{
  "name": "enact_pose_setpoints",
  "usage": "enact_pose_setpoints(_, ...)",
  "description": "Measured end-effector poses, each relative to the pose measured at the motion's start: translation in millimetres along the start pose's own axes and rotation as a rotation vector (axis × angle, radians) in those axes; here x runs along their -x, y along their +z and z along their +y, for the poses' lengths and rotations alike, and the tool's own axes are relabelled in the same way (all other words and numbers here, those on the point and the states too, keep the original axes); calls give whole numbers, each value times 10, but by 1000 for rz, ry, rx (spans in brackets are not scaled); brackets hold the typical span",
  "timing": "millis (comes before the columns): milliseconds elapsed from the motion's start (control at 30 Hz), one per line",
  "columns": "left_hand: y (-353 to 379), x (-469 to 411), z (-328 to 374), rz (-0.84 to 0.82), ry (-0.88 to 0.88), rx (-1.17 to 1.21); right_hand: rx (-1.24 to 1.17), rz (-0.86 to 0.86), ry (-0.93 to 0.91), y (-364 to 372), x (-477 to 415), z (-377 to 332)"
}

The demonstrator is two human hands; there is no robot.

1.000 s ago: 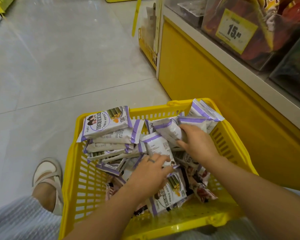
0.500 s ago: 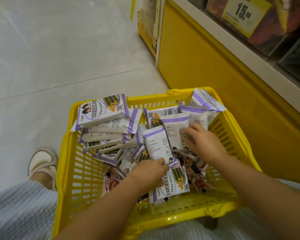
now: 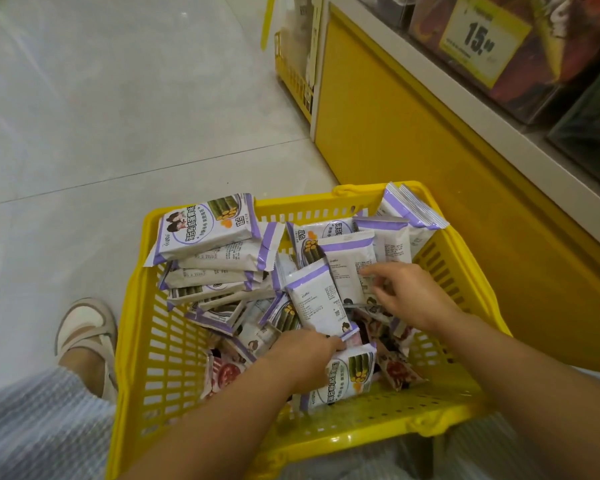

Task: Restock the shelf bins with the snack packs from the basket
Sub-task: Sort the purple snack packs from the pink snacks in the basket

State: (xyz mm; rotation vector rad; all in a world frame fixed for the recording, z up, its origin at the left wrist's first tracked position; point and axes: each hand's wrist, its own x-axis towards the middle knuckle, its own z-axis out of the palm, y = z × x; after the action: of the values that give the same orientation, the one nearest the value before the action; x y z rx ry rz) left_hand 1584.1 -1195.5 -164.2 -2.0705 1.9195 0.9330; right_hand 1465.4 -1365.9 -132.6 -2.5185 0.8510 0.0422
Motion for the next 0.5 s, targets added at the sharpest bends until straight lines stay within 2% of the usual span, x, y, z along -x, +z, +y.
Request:
enact_pose_setpoints(133,-239,55,28,90,-7,196,-74,47,8,-49,-18,-16)
enact_pose_setpoints(233,-604,100,15,269,-33,294,-157,178,-9,-132,-37,-67)
enact_pose_setpoints(400,-1058,266,-103,592,-89,130,-234,397,-69,-247,-46,-197)
enact_pose_setpoints(500,-1140,324,-115,856,-95,60,-305,528,-115,-340,-69,-333)
